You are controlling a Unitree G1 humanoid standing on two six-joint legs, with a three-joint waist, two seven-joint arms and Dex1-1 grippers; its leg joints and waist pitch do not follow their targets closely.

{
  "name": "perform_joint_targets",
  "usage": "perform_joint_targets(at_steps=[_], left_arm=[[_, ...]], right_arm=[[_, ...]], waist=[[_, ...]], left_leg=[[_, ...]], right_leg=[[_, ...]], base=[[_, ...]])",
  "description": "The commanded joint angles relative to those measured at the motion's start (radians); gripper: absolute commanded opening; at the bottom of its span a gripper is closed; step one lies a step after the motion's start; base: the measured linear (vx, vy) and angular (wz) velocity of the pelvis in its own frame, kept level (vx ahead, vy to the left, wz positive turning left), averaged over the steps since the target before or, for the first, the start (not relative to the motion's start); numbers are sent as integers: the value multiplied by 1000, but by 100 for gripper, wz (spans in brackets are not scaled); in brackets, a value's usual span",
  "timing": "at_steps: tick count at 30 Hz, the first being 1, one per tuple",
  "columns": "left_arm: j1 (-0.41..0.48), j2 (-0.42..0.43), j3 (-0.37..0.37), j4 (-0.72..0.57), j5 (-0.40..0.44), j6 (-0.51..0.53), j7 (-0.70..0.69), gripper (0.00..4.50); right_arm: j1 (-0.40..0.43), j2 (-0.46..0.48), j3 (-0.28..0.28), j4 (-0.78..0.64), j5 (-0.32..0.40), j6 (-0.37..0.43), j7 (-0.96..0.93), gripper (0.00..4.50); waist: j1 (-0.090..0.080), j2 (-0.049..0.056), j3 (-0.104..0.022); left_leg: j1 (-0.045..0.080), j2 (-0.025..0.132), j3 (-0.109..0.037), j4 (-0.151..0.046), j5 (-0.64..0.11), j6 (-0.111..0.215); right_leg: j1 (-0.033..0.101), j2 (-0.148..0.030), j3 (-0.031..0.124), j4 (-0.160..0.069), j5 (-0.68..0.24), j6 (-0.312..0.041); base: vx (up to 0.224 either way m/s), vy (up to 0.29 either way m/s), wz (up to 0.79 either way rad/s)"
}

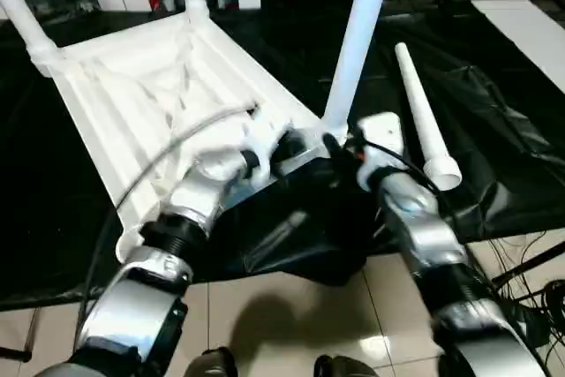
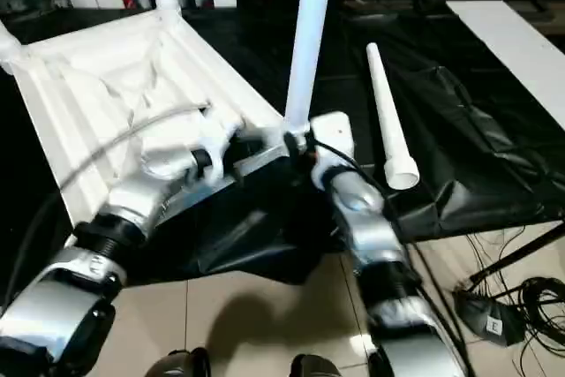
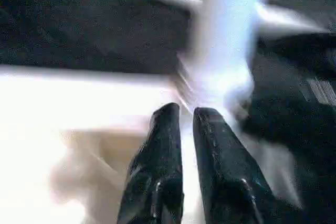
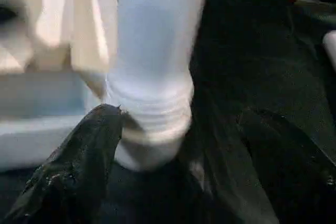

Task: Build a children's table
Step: Rotate leg to tighten

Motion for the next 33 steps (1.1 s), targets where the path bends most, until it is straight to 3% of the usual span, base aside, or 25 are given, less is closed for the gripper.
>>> perform_joint_targets(at_steps=[1,4,5,6,10,14,15,16,18,19,20,22,24,29,33], left_arm=[[-22,30,24,-58,0,18,41,95],[-28,133,83,-115,45,79,117,100],[-22,169,98,-132,59,101,125,100],[-11,213,107,-149,89,121,142,100],[63,375,150,-224,202,214,204,100],[123,474,178,-258,258,251,230,100],[164,543,169,-275,277,293,215,100],[166,547,168,-276,278,295,214,100],[207,592,147,-311,287,354,164,100],[248,622,128,-352,280,416,100,100],[275,643,111,-382,270,469,46,100],[320,670,87,-428,251,534,-29,100],[367,681,75,-463,224,565,-82,100],[436,677,63,-516,185,581,-137,100],[469,661,54,-583,127,606,-160,100]], right_arm=[[28,-10,18,-57,0,47,26,388],[67,-9,59,-110,32,111,86,388],[75,-6,75,-116,31,125,99,388],[82,-4,93,-116,24,137,111,388],[88,13,129,-118,-3,166,118,388],[64,33,133,-89,-12,177,122,388],[36,45,139,-49,-17,174,119,388],[34,45,139,-47,-17,174,119,388],[8,55,140,-10,-16,167,115,388],[-18,64,140,31,-14,154,117,388],[-40,72,142,69,-15,140,118,388],[-72,86,144,129,-16,118,124,388],[-107,109,139,194,-10,97,125,388],[-164,143,135,291,-18,66,111,388],[-207,169,121,353,-11,31,107,388]], waist=[[3,0,-88],[-2,8,-83],[-2,8,-83],[-5,13,-82],[-4,19,-81],[2,28,-84],[3,28,-84],[1,29,-84],[8,33,-78],[8,32,-80],[8,32,-79],[9,37,-77],[9,35,-79],[7,33,-82],[1,32,-77]], left_leg=[[32,48,-21,-46,-4,158],[31,50,-25,-54,-83,110],[31,50,-25,-54,-83,110],[39,52,-25,-57,-120,76],[44,55,-24,-58,-113,29],[52,54,-22,-59,-110,-3],[52,53,-22,-59,-118,-10],[49,52,-24,-60,-122,-15],[60,52,-20,-63,-161,-37],[53,53,-23,-65,-156,-46],[53,53,-24,-66,-160,-50],[59,51,-20,-65,-196,-64],[52,51,-23,-67,-193,-66],[49,49,-26,-65,-179,-58],[51,50,-25,-68,-226,-62]], right_leg=[[64,-58,37,-36,222,-293],[67,-58,36,-46,77,-270],[67,-58,36,-46,77,-270],[61,-56,37,-51,20,-257],[56,-54,40,-48,20,-248],[48,-47,39,-42,52,-247],[48,-48,39,-41,53,-248],[49,-49,39,-39,46,-249],[39,-46,41,-48,16,-241],[47,-51,40,-42,16,-245],[45,-53,40,-43,6,-245],[38,-51,44,-50,-34,-245],[44,-55,43,-46,-31,-248],[49,-56,42,-40,7,-256],[44,-54,43,-49,-69,-247]], base=[[0,0,0],[0,0,0],[0,0,0],[0,0,0],[0,0,0],[0,0,0],[0,0,0],[0,0,0],[0,0,0],[0,0,0],[0,0,0],[0,0,0],[0,0,0],[0,0,0],[0,0,0]])
